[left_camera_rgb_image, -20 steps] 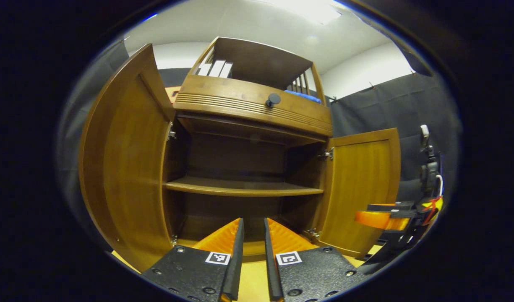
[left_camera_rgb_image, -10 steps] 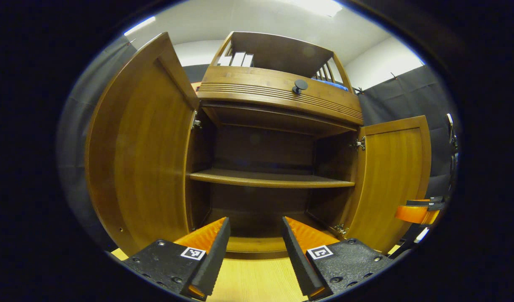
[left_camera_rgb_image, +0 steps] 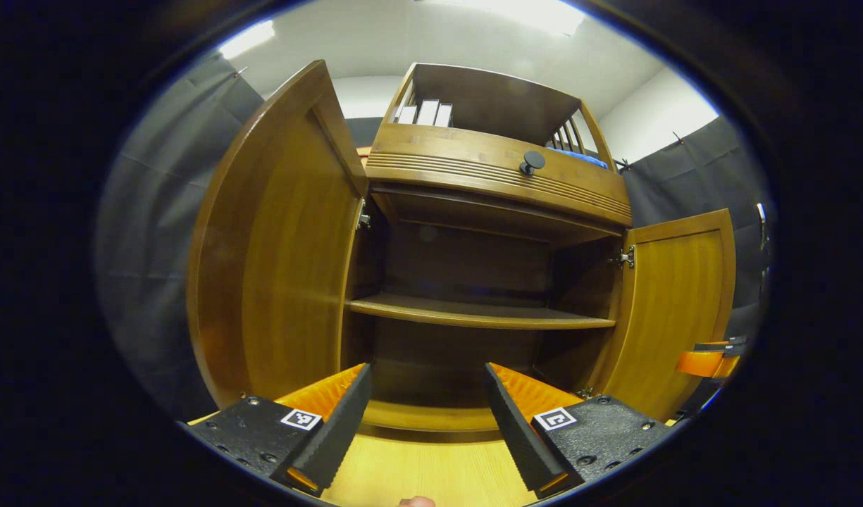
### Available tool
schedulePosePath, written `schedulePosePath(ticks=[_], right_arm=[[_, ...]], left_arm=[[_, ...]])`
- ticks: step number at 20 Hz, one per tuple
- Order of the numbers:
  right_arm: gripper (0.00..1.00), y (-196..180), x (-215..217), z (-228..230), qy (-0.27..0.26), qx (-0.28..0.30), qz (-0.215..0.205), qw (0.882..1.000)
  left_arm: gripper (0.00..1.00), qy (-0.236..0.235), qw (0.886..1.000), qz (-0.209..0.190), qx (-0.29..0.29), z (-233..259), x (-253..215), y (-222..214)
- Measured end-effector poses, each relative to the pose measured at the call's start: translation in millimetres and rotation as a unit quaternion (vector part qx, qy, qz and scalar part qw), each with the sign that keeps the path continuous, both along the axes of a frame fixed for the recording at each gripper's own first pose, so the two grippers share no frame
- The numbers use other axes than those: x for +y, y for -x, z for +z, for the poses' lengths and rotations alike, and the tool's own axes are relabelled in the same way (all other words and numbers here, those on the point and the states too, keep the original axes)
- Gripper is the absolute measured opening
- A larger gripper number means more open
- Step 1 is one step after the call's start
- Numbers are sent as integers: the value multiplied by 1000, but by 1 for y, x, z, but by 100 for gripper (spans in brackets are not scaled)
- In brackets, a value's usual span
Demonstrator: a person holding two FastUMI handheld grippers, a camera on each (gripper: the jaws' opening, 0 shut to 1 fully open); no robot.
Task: Open the right door of the double-door shoe cabinet with the right hand, and open the left door with the left hand.
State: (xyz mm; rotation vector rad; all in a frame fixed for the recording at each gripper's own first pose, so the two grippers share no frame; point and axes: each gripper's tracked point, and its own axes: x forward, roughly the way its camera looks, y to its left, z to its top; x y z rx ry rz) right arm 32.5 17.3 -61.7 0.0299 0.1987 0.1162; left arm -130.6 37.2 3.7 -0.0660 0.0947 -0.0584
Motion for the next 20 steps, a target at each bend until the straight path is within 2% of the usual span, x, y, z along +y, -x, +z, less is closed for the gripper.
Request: schedulePosePath(ticks=[1, 4, 6, 7, 8, 17, 18, 20], right_arm=[[86, 0, 1, 2, -1, -1, 1, 1000], [86, 1, 1, 5, -1, -8, 2, 1000], [86, 0, 4, 6, 0, -8, 5, 1000], [86, 1, 4, 5, 0, -7, 6, 1000], [86, 2, 5, 5, 0, -7, 8, 1000], [86, 10, 11, 8, 2, -11, 14, 1000], [96, 11, 11, 7, 2, -11, 14, 1000], [96, 14, 13, 7, 3, -11, 15, 1000]], left_arm=[[96, -4, 1000, 3, -2, 1, 3, 1], [92, -9, 1000, 10, -8, 6, 7, 6], [92, -7, 1000, 11, -8, 6, 7, 8], [95, -6, 1000, 11, -9, 7, 7, 8], [92, -5, 1000, 12, -12, 9, 6, 8], [92, -1, 1000, 12, -28, 20, 4, 17], [95, 0, 1000, 10, -29, 21, 4, 17], [92, -4, 999, 9, -30, 22, 4, 17]])
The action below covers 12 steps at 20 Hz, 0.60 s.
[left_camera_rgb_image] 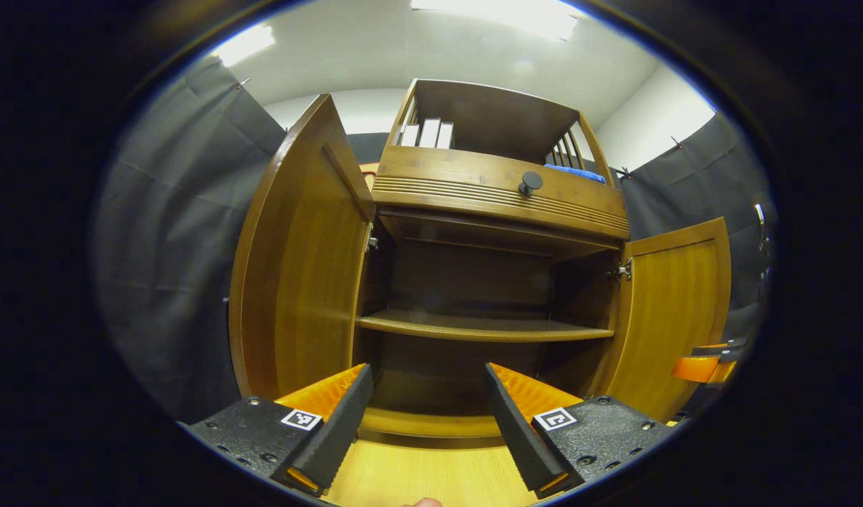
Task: Open the right door of the double-door shoe cabinet with the right hand, and open the left door with the left hand.
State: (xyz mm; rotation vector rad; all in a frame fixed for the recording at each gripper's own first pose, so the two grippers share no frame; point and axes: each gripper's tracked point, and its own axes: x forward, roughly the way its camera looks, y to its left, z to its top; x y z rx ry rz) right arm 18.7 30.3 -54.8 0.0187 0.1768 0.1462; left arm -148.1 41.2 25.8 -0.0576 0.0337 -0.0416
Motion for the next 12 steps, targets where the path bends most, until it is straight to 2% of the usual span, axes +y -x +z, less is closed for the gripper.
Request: schedulePosePath(ticks=[1, 2, 3, 5, 6, 8, 9, 10, 11, 12], right_arm=[[96, 1, 1, 0, 1, 0, 1, 1000], [86, 1, 2, 0, 1, 0, 2, 1000], [96, 1, 3, 0, 0, 1, 2, 1000], [96, 1, 7, 1, -1, -1, 5, 1000], [89, 2, 8, 1, 1, -2, 7, 1000], [96, 2, 10, 2, 5, -4, 11, 1000], [96, 3, 11, 1, 6, -3, 12, 1000], [91, 4, 11, 1, 7, -2, 12, 1000], [96, 4, 10, 1, 7, -2, 12, 1000], [96, 5, 10, 0, 6, -1, 11, 1000]], left_arm=[[92, -1, 1000, -1, -2, 1, -1, 1], [95, -1, 1000, -1, -3, 2, -1, 2], [95, -2, 1000, -1, -5, 4, 0, 4], [92, -3, 1000, -2, -9, 6, -1, 6], [95, -5, 1000, -2, -10, 7, 0, 7], [92, -5, 1000, -1, -11, 7, 0, 8], [92, -4, 1000, -1, -11, 6, 0, 8], [92, -2, 1000, 0, -10, 5, 0, 8], [92, -1, 1000, 1, -10, 5, 1, 8], [92, -1, 1000, 1, -8, 4, 1, 8]])
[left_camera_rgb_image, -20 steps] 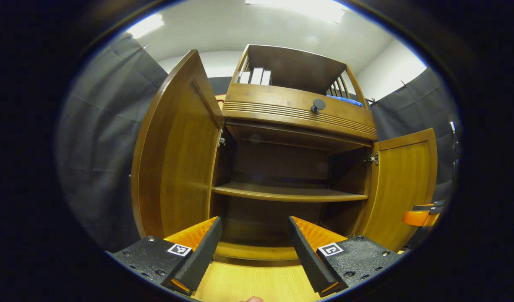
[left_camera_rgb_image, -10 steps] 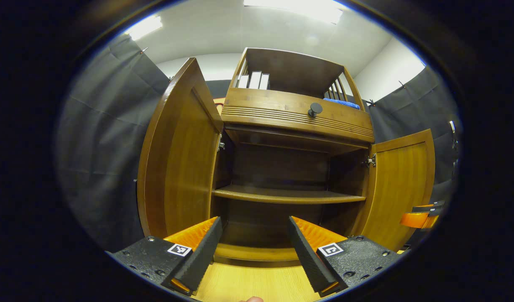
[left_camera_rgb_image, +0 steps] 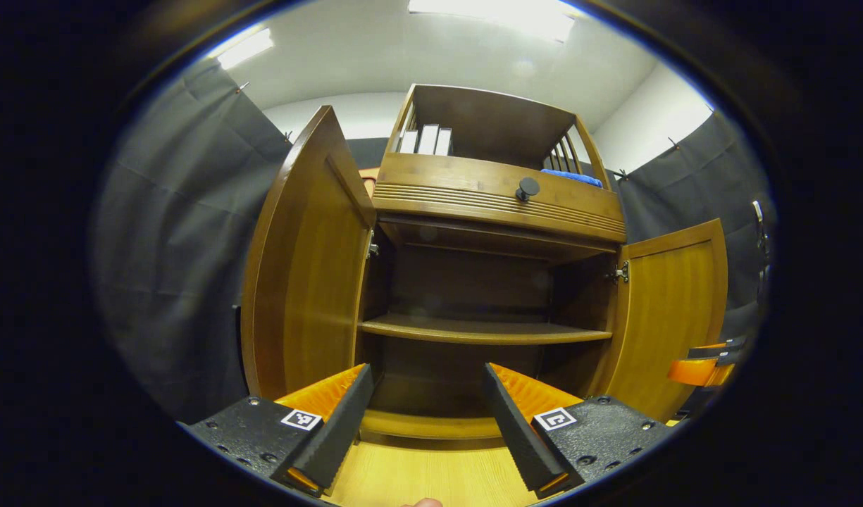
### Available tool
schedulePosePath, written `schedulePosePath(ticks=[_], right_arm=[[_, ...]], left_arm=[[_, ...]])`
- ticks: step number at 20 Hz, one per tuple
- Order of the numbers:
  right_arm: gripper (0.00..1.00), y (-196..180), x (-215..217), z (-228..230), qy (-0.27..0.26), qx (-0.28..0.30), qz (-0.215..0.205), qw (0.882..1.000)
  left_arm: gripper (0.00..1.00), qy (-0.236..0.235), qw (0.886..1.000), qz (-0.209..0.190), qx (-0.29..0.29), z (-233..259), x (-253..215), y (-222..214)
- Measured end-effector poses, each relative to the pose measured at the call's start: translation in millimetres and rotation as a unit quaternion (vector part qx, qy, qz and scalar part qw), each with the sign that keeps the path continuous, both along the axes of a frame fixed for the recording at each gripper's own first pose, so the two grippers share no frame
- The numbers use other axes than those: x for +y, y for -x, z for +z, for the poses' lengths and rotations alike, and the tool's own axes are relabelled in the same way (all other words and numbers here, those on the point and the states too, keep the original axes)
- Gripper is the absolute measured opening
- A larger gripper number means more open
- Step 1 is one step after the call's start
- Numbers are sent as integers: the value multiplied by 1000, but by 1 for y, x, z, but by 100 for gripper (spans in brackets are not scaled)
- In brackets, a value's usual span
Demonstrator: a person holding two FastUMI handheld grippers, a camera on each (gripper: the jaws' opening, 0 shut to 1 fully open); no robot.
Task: Open the right door of the double-door shoe cabinet with the right hand, and open the left door with the left hand.
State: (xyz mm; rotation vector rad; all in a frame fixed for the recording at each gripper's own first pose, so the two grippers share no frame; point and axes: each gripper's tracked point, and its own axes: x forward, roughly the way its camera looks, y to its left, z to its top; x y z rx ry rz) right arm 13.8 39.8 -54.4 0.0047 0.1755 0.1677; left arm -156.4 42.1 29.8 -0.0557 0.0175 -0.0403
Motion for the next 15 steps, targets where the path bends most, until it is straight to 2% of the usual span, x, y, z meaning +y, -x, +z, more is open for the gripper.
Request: schedulePosePath(ticks=[4, 5, 6, 7, 8, 15], right_arm=[[96, 1, 0, 0, 0, -2, -1, 1000], [96, 1, 1, 0, 0, -2, 0, 1000], [86, 2, 1, 0, -1, -2, 1, 1000], [86, 2, 2, 0, -1, -2, 2, 1000], [86, 2, 3, -1, -1, -2, 2, 1000], [86, 1, 6, 1, -2, -5, 6, 1000]], left_arm=[[95, -6, 1000, 3, 2, -1, 1, 2], [92, -6, 1000, 3, 1, -1, 2, 4], [92, -5, 1000, 4, 1, 0, 2, 5], [95, -5, 1000, 5, 0, 0, 3, 5], [92, -5, 1000, 5, 0, 1, 3, 5], [92, -9, 1000, 1, -4, 2, 0, 5]])
